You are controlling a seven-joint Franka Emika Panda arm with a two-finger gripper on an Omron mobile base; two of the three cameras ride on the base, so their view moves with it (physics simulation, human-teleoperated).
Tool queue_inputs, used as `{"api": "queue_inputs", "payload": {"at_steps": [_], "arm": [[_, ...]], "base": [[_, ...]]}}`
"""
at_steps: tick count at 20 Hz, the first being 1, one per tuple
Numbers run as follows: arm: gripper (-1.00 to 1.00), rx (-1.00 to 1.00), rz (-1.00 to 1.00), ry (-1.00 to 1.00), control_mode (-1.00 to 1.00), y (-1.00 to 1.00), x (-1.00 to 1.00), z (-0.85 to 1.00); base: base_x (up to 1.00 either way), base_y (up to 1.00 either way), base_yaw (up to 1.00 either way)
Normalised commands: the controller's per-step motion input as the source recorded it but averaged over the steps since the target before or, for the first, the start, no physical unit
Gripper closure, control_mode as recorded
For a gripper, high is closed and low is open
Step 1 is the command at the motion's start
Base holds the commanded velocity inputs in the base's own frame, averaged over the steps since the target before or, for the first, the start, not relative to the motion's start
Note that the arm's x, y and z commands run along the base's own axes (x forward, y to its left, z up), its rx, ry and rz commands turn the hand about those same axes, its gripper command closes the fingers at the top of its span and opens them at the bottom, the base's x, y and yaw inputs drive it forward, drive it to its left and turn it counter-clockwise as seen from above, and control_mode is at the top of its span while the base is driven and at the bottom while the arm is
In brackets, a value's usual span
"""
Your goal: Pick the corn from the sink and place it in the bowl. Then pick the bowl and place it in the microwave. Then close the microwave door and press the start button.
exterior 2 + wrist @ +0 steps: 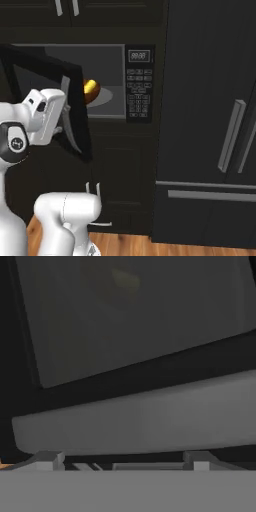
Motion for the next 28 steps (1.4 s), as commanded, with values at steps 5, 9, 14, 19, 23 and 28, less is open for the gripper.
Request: {"api": "queue_inputs", "payload": {"at_steps": [5, 9, 14, 19, 23, 28], "arm": [[-1.0, 0.0, 0.0, 0.06, -1.0, -0.09, 1.0, 0.0], [-1.0, 0.0, 0.0, 0.11, -1.0, -0.05, 1.0, 0.0], [-1.0, 0.0, 0.0, 0.18, -1.0, -0.03, 1.0, 0.0], [-1.0, 0.0, 0.0, 0.21, -1.0, 0.0, 1.0, -0.05], [-1.0, 0.0, 0.01, 0.16, -1.0, 0.0, 0.99, -0.23], [-1.0, 0.0, 0.02, 0.16, -1.0, 0.0, 1.0, -0.43]], "base": [[0.0, 0.0, 0.0], [0.0, 0.0, 0.0], [0.0, 0.0, 0.0], [0.0, 0.0, 0.0], [0.0, 0.0, 0.0], [0.0, 0.0, 0.0]]}}
